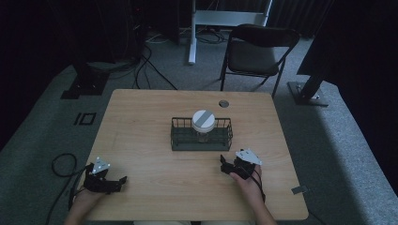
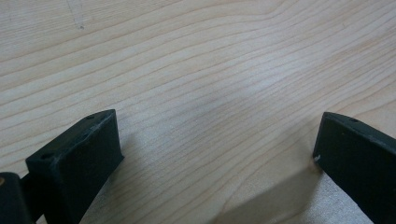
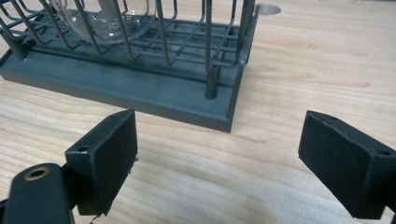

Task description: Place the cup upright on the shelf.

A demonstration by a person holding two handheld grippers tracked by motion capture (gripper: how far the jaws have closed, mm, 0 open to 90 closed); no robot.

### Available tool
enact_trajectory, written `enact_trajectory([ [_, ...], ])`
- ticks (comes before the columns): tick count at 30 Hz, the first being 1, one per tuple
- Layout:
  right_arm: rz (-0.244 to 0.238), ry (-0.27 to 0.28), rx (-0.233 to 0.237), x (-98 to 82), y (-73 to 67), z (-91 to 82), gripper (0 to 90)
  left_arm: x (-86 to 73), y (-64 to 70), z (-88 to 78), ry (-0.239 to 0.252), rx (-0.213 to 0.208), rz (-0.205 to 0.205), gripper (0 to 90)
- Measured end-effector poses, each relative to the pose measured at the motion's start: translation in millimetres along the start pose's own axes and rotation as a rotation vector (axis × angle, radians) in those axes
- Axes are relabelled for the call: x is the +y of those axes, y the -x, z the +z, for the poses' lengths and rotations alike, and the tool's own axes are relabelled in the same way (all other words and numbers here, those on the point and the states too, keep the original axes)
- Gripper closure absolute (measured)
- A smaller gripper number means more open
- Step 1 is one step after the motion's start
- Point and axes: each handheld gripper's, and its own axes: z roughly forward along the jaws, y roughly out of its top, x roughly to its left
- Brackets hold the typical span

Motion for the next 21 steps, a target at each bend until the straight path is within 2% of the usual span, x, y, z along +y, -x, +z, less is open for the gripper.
enact_trajectory([
  [5,0.021,-0.018,-0.006,-2.0,7.7,0.4,11.6,0.0,0.0,0.0,0.000,0.000,0.001,1.2],
  [11,0.046,-0.073,-0.014,-3.0,17.0,-0.6,11.6,0.0,0.0,0.0,0.000,0.000,0.000,1.2],
  [17,0.056,-0.126,-0.017,-3.9,27.4,-0.3,11.6,0.0,-0.2,0.0,0.000,0.000,0.002,1.2],
  [21,0.058,-0.140,-0.012,-3.9,29.6,0.2,11.6,0.0,-0.2,-0.1,-0.002,0.000,0.002,1.2],
])
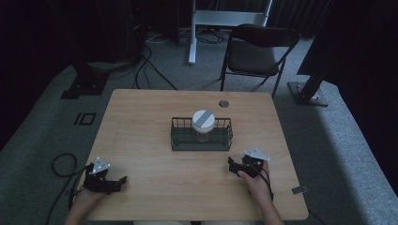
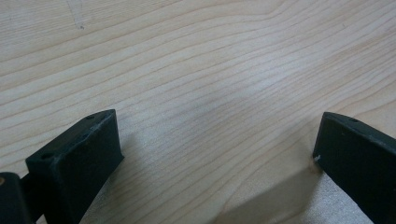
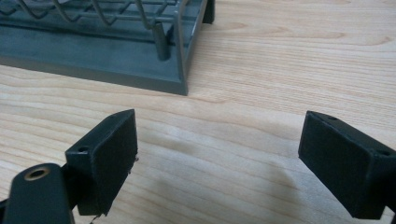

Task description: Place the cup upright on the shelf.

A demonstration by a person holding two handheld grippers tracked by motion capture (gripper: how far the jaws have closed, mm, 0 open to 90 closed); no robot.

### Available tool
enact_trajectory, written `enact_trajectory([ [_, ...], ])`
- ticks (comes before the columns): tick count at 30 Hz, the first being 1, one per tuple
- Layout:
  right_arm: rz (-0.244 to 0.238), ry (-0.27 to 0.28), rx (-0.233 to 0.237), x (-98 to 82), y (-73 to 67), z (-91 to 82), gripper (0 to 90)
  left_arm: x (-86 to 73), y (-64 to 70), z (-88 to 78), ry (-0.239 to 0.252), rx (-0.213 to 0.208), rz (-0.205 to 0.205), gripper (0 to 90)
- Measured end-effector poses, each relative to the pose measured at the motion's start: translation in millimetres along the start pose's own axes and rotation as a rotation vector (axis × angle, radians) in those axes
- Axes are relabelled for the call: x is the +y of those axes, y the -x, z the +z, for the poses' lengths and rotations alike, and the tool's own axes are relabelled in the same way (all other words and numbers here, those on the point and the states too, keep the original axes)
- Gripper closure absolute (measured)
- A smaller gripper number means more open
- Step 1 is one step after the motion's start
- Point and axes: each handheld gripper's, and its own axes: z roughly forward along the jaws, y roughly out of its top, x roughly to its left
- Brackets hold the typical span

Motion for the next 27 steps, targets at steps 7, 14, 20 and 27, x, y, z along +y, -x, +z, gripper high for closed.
enact_trajectory([
  [7,-0.007,-0.074,0.016,0.4,2.0,3.7,11.5,0.0,0.0,0.0,0.000,0.000,0.000,1.2],
  [14,-0.057,-0.123,0.003,-0.2,5.8,4.8,11.5,0.0,0.0,0.0,0.000,0.000,0.000,1.2],
  [20,-0.088,-0.130,0.007,0.1,6.6,5.8,11.1,0.0,0.0,0.0,0.000,0.000,0.000,1.2],
  [27,-0.092,-0.132,0.014,0.5,6.9,6.3,11.1,0.0,0.0,0.0,0.000,0.000,0.000,1.2],
])
